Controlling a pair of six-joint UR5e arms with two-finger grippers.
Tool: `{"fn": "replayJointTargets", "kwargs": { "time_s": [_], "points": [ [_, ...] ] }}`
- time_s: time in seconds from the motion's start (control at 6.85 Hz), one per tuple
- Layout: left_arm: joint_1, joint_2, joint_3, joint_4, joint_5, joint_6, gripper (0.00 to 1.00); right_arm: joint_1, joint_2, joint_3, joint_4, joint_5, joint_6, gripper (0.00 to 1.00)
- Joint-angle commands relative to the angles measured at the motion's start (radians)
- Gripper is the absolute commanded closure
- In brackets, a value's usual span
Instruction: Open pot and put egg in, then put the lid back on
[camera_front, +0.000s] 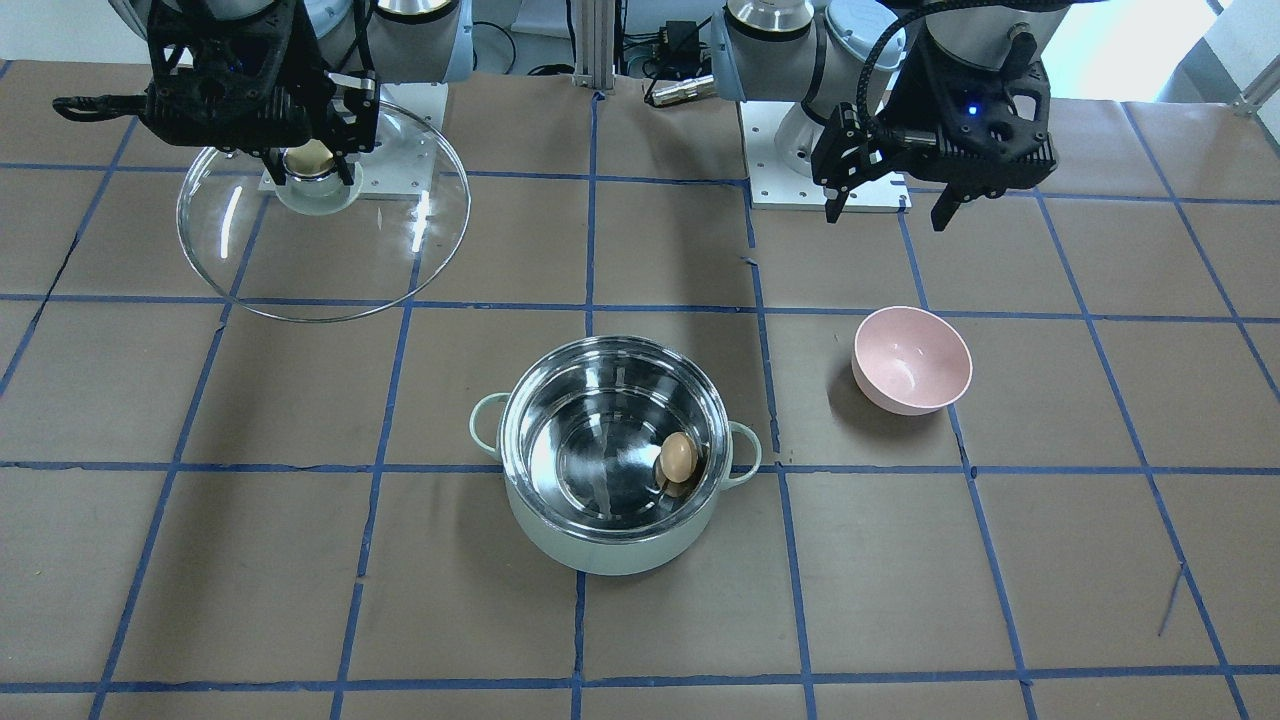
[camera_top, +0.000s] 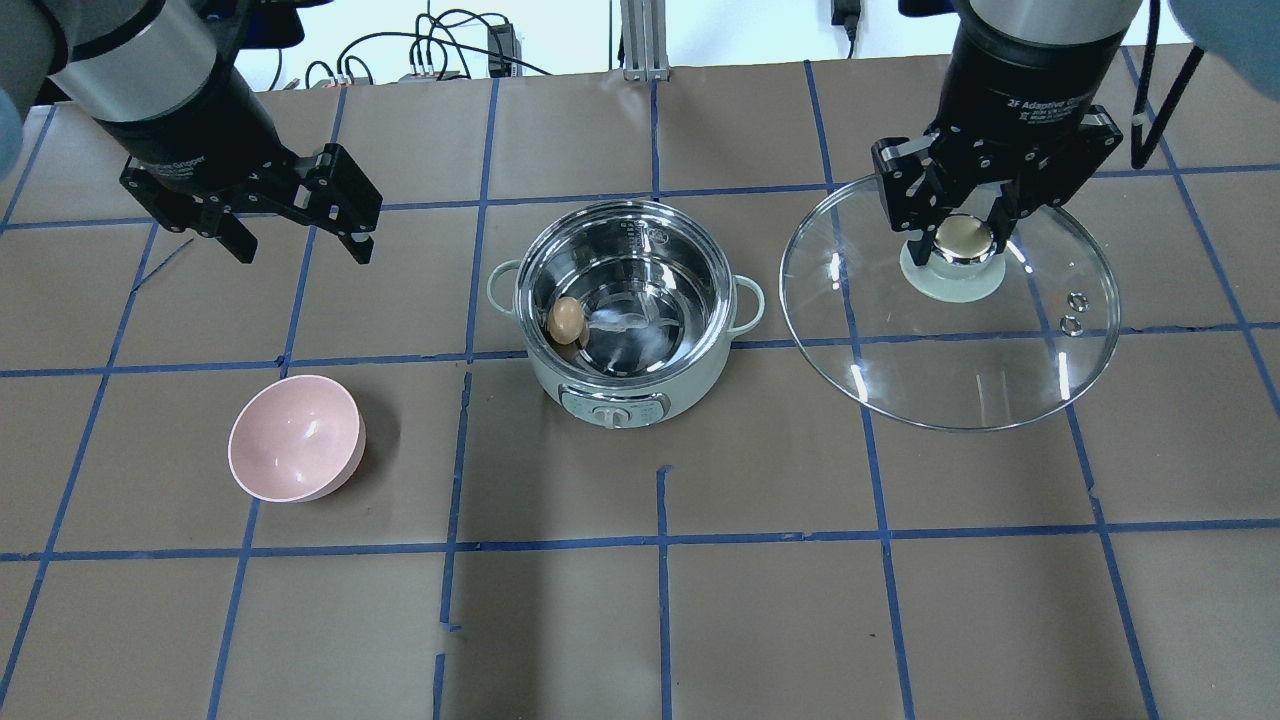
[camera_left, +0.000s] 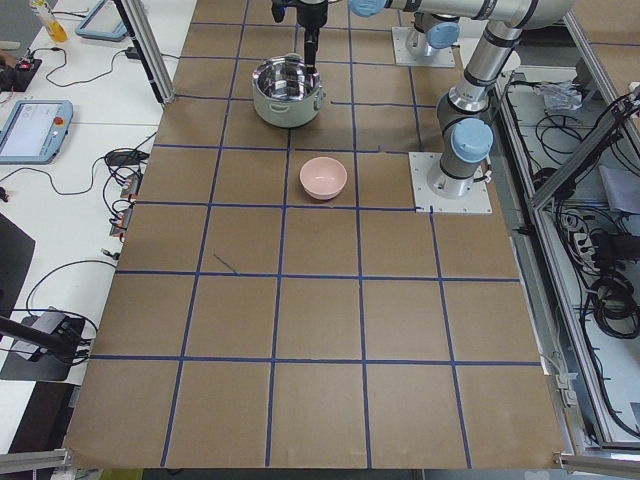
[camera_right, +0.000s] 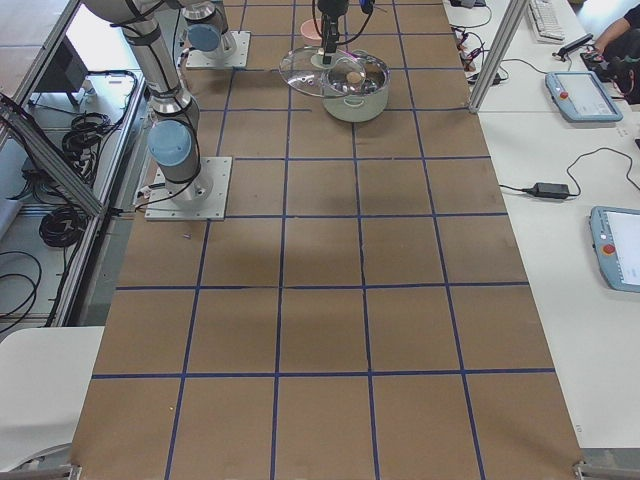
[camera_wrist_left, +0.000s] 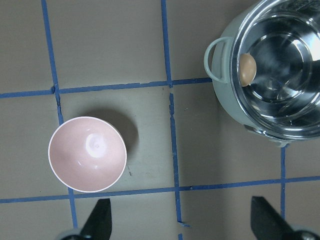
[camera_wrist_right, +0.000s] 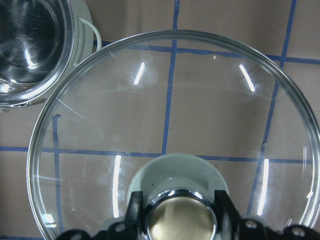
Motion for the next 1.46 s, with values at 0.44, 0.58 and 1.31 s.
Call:
{"fn": "replayJointTargets", "kwargs": {
  "time_s": [0.44, 0.58, 1.31],
  "points": [
    [-0.001, 0.0, 0.0, 0.0, 0.0, 0.0, 0.03, -0.002, 0.0, 0.001, -0.003, 0.0, 0.005, 0.5],
    [0.001, 0.0, 0.0, 0.0, 0.0, 0.0, 0.03, -0.005, 0.0, -0.001, -0.008, 0.002, 0.005, 0.5],
    [0.001, 0.0, 0.0, 0.0, 0.0, 0.0, 0.03, 0.018, 0.035, -0.027, -0.073, 0.017, 0.02, 0.53]
  ]
}}
